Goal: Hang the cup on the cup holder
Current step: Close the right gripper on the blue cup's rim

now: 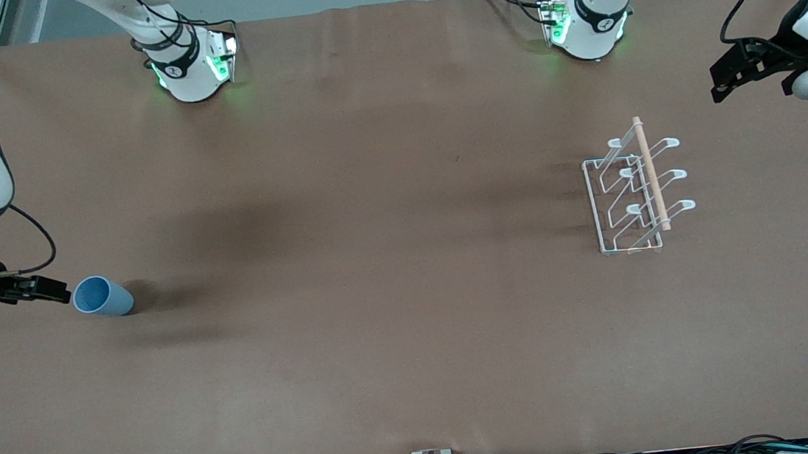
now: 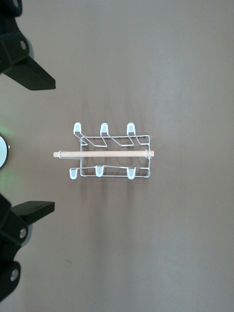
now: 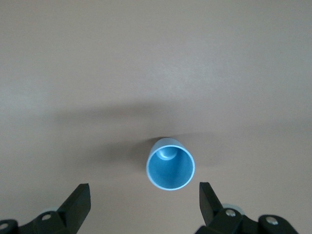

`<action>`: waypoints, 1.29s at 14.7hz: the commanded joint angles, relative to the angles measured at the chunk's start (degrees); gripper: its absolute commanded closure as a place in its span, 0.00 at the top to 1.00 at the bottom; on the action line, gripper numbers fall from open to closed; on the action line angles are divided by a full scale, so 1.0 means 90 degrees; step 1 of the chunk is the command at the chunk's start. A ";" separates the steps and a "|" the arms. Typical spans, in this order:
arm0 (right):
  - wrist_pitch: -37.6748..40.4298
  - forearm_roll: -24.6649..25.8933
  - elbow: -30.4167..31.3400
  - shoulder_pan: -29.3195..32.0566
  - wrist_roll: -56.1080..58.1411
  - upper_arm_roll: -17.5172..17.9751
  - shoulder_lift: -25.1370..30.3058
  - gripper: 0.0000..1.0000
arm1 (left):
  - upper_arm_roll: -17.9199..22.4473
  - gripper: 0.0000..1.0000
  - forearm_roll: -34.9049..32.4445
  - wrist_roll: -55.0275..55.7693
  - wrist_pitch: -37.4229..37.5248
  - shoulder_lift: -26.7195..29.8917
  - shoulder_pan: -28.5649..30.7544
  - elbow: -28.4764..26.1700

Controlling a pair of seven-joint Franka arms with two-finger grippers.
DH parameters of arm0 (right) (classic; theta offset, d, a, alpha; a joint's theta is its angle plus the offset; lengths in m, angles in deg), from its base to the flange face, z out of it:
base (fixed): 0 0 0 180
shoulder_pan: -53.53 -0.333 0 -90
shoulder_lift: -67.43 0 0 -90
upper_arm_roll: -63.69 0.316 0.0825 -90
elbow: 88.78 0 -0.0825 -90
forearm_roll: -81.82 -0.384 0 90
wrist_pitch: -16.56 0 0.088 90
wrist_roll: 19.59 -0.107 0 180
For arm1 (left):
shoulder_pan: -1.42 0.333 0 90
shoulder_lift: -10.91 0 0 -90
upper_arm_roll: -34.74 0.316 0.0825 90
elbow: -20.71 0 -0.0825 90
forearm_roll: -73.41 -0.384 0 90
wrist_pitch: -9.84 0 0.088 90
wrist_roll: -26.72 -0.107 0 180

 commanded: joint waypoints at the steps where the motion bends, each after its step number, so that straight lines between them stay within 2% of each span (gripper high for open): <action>1: -0.0222 0.0084 0.0062 0.0346 0.0305 0.0078 -0.0225 0.99 | -0.0016 1.00 -0.0021 -0.0063 0.0129 -0.0035 0.0009 0.0170; 7: -0.0866 0.0084 0.0686 0.0581 0.0325 0.0078 -0.0411 0.99 | -0.0016 1.00 -0.0040 -0.0024 0.0139 -0.0016 0.0009 0.0179; 14: -0.1198 0.0074 0.1009 0.0659 0.0325 0.0088 -0.0616 0.97 | 0.0003 1.00 -0.0099 -0.0014 0.0139 -0.0045 0.0067 0.0404; 17: -0.1375 0.0074 0.1146 0.0669 0.0325 0.0088 -0.0665 0.92 | 0.0003 1.00 -0.0099 -0.0024 0.0139 -0.0035 0.0087 0.0404; 19: -0.1385 0.0074 0.1137 0.0679 0.0325 0.0088 -0.0752 0.84 | 0.0003 1.00 -0.0099 -0.0033 0.0197 -0.0035 0.0087 0.0414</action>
